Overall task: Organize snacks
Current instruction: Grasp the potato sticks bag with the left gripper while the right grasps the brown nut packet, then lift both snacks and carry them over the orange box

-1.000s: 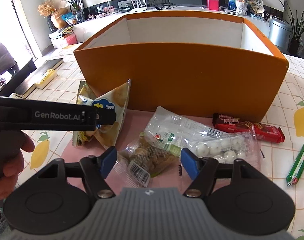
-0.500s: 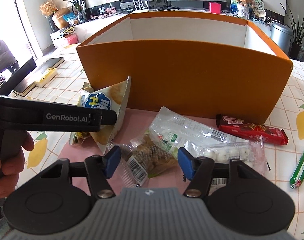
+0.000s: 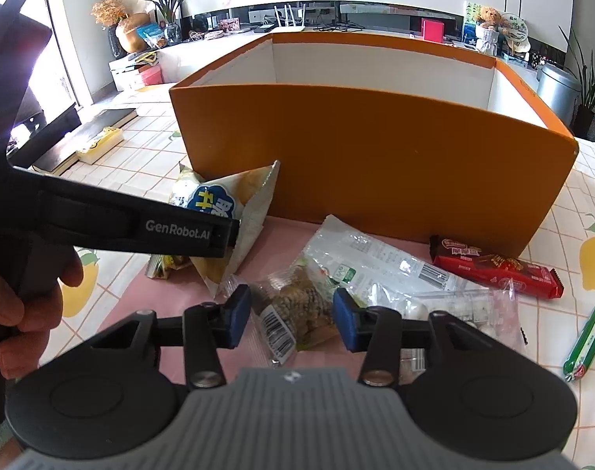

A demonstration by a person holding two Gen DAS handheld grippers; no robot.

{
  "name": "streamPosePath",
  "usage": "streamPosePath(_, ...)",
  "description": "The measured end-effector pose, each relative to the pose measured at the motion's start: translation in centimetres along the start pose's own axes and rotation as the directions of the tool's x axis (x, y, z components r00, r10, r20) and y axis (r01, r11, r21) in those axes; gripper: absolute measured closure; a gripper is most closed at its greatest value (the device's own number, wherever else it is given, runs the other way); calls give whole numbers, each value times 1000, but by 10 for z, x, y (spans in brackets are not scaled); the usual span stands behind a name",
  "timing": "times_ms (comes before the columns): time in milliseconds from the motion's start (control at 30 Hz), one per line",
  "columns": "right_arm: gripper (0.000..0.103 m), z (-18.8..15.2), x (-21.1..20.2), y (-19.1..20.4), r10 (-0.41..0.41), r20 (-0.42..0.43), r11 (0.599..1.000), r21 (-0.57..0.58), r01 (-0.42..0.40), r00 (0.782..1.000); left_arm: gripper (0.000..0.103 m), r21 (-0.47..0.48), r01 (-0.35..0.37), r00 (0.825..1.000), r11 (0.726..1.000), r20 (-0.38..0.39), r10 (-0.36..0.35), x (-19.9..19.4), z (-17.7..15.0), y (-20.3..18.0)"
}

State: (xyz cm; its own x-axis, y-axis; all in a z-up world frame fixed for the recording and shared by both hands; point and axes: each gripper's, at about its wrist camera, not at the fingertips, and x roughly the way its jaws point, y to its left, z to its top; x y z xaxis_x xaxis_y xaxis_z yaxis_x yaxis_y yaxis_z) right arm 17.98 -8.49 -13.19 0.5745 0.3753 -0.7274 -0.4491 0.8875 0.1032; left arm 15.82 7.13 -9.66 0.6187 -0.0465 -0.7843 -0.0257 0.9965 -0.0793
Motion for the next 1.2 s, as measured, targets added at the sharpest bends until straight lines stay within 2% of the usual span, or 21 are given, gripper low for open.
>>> streamPosePath(167, 66, -1, -3, -2, 4, 6, 1000, 4, -4, 1000, 53, -14, -1, 1000, 1000, 0, 1, -7, 0, -1)
streamPosePath(533, 70, -4, -29, -2, -10, 42, 1000, -15, 10, 999, 53, -42, -10, 1000, 999, 19, 11, -41, 1, -4)
streamPosePath(900, 71, -3, -79, -9, -45, 107, 999, -21, 47, 993, 53, -29, 12, 995, 999, 95, -10, -85, 10, -18)
streamPosePath(1200, 72, 16, -121, -20, -87, 184, 992, -72, 101, 979, 53, 6, 35, 986, 999, 165, -36, -113, 28, -33)
